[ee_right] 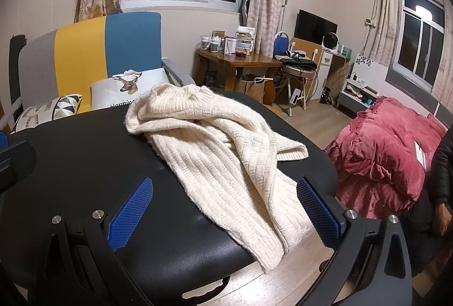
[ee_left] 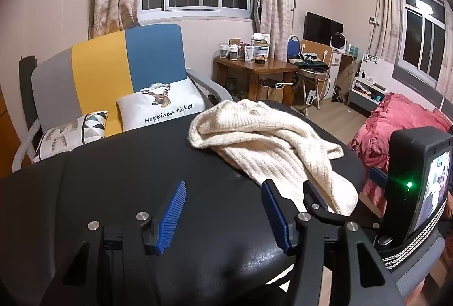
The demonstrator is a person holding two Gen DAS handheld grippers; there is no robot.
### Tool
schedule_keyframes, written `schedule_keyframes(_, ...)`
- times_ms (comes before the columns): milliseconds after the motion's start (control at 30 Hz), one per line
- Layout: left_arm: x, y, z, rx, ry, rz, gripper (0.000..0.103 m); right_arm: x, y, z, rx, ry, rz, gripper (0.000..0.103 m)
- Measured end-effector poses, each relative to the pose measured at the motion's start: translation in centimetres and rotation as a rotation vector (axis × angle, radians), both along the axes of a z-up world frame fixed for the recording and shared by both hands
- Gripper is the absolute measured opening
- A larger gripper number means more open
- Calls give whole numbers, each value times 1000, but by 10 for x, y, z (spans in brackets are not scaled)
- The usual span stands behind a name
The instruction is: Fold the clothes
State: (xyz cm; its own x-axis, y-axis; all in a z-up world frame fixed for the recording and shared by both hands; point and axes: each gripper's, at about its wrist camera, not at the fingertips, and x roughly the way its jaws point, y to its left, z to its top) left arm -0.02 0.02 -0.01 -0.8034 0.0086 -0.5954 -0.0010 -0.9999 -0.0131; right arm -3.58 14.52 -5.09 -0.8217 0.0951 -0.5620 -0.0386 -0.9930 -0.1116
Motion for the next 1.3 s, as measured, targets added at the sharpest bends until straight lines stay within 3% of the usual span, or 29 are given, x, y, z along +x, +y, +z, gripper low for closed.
schedule_keyframes(100, -2, 2, -1, 9, -5, -4, 57, -1, 2, 1, -6, -4, -5, 103)
schedule_keyframes(200, 4, -13, -3, 66, 2, 5, 57, -1, -1, 1, -4, -1, 1, 103)
schedule_keyframes(267, 3, -8, -4, 41, -19, 5, 57, 0, -2, 1, -7, 7, 5, 103)
schedule_keyframes(600, -6, -11, -13, 67, -61, 8, 58, 3, -2, -1, -23, 2, 20, 103)
schedule_keyframes(1300, -4, -14, -18, 35, -61, 26, 58, 4, -3, -2, -25, -4, 25, 103)
